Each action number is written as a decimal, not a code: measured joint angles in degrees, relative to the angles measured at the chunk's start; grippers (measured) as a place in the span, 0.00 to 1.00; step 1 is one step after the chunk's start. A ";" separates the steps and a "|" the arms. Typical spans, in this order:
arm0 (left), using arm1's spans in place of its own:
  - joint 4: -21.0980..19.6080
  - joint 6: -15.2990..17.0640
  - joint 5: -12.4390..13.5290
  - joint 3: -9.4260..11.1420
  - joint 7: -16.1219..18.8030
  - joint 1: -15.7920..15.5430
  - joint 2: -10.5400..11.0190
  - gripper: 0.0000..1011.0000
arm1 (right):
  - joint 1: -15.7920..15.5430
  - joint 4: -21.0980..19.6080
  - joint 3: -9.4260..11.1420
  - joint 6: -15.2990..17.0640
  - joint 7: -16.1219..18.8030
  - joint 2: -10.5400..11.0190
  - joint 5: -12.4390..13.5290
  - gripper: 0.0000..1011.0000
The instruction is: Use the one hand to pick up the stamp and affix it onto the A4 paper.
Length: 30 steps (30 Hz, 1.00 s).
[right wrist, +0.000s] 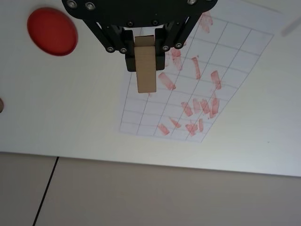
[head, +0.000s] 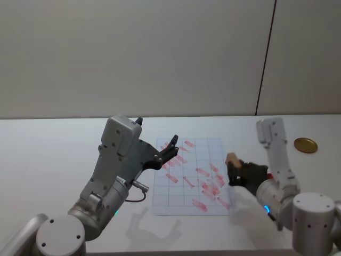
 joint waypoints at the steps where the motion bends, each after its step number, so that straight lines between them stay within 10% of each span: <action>1: 0.00 0.00 0.00 0.00 0.00 0.00 0.00 0.98 | -0.10 0.06 -0.13 0.23 0.00 -0.09 -0.03 0.22; 30: 0.00 0.00 0.00 0.00 0.00 0.00 0.00 0.98 | 0.90 8.89 -2.56 1.43 0.35 -3.18 -0.15 0.22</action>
